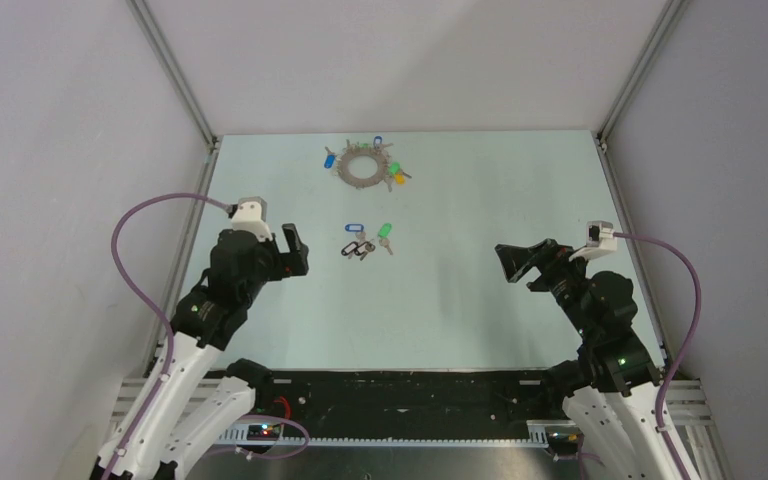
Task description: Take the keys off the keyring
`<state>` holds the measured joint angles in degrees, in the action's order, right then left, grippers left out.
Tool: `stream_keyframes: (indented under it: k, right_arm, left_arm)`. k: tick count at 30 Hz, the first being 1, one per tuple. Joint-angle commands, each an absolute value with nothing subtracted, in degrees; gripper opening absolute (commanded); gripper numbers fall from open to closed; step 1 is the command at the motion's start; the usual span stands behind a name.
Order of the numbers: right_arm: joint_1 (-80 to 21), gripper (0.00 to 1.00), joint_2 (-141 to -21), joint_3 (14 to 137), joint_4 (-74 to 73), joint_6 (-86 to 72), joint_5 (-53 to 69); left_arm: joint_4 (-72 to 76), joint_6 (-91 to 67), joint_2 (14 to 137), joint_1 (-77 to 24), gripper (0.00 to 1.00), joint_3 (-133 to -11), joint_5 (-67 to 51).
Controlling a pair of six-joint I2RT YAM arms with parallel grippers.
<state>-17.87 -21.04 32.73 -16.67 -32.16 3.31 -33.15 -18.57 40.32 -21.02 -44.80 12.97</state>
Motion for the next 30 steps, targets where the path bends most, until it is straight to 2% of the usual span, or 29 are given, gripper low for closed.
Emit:
stream_keyframes:
  k: [1, 5, 11, 21, 30]
  right_arm:
    - [-17.7, 0.99, -21.0, 35.0, -17.0, -30.9, 1.7]
    - [-17.7, 0.99, -21.7, 35.1, -16.0, -30.8, 2.2]
    - [-17.6, 0.99, -22.0, 35.1, -13.8, -32.4, 5.2]
    - [-17.5, 0.99, -22.6, 35.3, -12.8, -32.0, 7.1]
    - [-17.5, 0.99, -22.2, 36.2, -13.5, -31.5, 7.7]
  left_arm:
    - [-31.7, -23.9, 47.3, -20.7, 1.00, -49.3, 13.7]
    - [-31.5, -26.9, 61.4, -20.6, 1.00, -57.1, 13.5]
    - [-30.7, -27.5, 82.5, -20.5, 1.00, -72.8, 19.2]
    - [-29.6, -24.1, 101.5, -18.4, 1.00, -93.6, 24.0]
    - [-29.6, -23.8, 119.8, -13.6, 0.96, -109.8, 17.0]
